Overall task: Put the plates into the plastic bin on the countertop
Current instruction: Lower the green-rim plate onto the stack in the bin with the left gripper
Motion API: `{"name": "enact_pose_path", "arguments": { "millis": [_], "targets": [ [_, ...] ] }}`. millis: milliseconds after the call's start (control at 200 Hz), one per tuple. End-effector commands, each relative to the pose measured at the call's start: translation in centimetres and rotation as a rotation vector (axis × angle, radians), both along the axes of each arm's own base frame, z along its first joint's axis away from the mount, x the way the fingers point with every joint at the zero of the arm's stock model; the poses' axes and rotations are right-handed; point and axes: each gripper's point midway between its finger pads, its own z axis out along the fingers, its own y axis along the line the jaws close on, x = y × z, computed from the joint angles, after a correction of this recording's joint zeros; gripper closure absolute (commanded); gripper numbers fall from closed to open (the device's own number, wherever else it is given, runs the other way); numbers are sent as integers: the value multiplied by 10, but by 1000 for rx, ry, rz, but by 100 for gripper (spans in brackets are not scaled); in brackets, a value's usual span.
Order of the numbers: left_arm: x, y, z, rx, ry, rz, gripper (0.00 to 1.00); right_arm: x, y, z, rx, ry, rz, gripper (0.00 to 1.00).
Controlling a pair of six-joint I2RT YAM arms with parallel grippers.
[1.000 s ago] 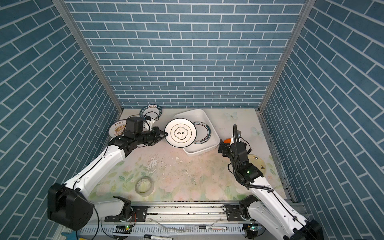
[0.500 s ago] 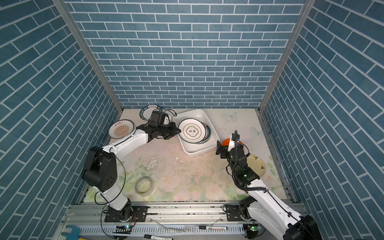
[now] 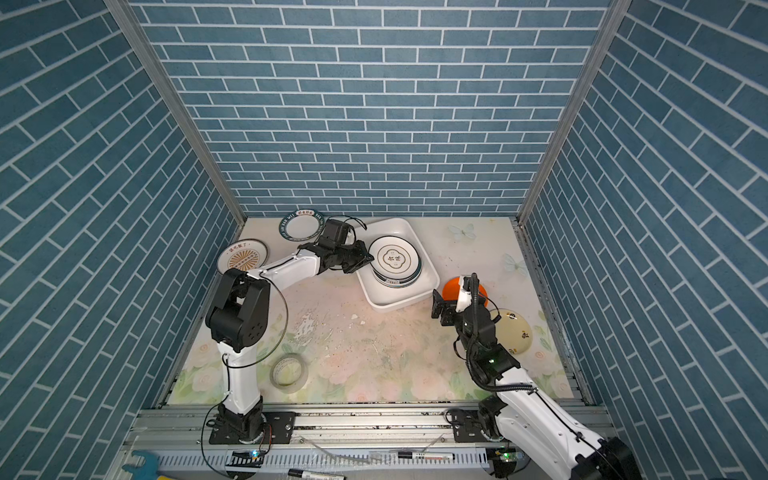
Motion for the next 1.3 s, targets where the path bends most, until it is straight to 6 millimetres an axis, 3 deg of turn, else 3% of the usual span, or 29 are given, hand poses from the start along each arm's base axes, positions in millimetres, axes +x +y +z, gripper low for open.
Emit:
{"name": "enact_pose_path", "arguments": {
  "millis": [0,345,510,860,1075,1295],
  "targets": [
    [14,-10,16,-33,-65,11,99,2,7,9,43,-25,29,3],
    [22,-13,-16,-31,-18,45,96,2,9,5,47,-20,35,3],
    [24,-14,-19,-33,-11,49,91,2,8,4,42,-17,30,2],
    [18,-20,-21,27,33,14,58,4,6,0,32,-6,20,2],
    [13,-15,-10,114,25,-18,40,5,7,-3,24,4,20,3],
    [3,-23,-5,168,30,-85,30,6,9,-6,21,13,30,2]
  ]
}}
